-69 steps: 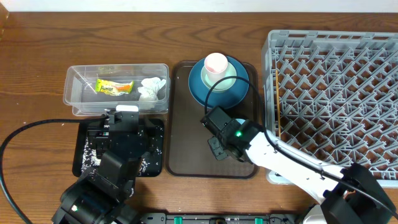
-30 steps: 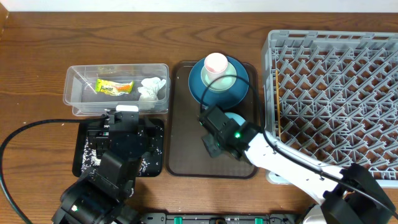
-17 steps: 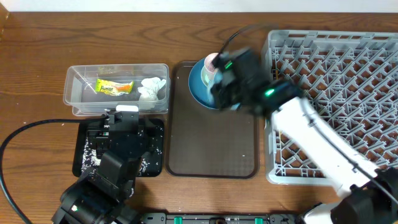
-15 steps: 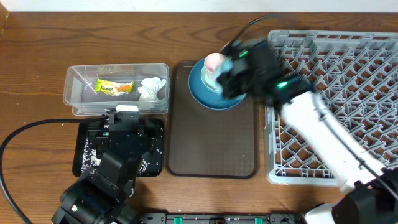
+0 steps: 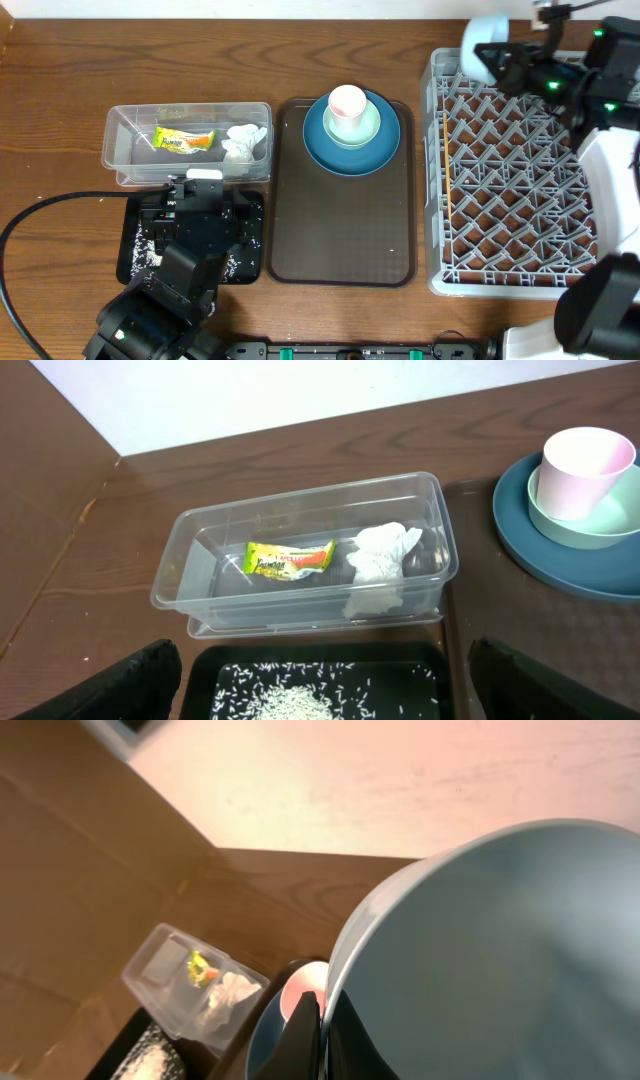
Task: Sort waste into correct bins and load items into the dishwasher rack
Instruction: 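Carry the bowl to the dish rack's back and set it down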
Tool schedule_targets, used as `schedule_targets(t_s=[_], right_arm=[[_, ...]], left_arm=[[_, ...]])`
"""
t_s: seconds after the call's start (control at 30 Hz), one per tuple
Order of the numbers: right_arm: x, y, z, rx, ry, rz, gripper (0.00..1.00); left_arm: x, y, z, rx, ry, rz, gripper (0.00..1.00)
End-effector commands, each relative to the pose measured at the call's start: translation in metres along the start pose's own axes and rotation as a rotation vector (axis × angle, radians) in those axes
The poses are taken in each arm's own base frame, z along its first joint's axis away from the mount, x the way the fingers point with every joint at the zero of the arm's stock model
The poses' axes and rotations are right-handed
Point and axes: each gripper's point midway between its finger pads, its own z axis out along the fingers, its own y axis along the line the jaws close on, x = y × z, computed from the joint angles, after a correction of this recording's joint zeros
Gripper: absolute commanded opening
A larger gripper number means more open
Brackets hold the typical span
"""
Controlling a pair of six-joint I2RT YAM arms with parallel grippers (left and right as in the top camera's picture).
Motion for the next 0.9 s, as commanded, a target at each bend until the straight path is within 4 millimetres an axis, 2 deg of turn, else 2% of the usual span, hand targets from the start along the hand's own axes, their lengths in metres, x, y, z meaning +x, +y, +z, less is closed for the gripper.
schedule_targets(t_s=[0.0, 0.07, 0.2, 0.43, 0.87], right_arm=[[0.013, -0.008, -0.001, -0.175, 0.035, 0.058, 0.01], [0.019, -0.021, 0.001, -0.225, 0.040, 0.098, 0.01], [0.033, -0.033, 0.009, -0.370, 0.068, 0.141, 0.01], [0.059, -0.067, 0.023, -0.373, 0.097, 0.257, 0.01], [0.061, -0.079, 0.013, -0.345, 0.090, 0.329, 0.01]], left_arm=[[-0.010, 0.006, -0.005, -0.018, -0.026, -0.032, 0.95], [-0.010, 0.006, -0.005, -0.017, -0.026, -0.032, 0.95], [-0.010, 0.006, -0.005, -0.018, -0.026, -0.032, 0.95], [-0.010, 0.006, -0.005, -0.018, -0.026, -0.032, 0.95], [-0.010, 0.006, -0.005, -0.018, -0.026, -0.032, 0.95]])
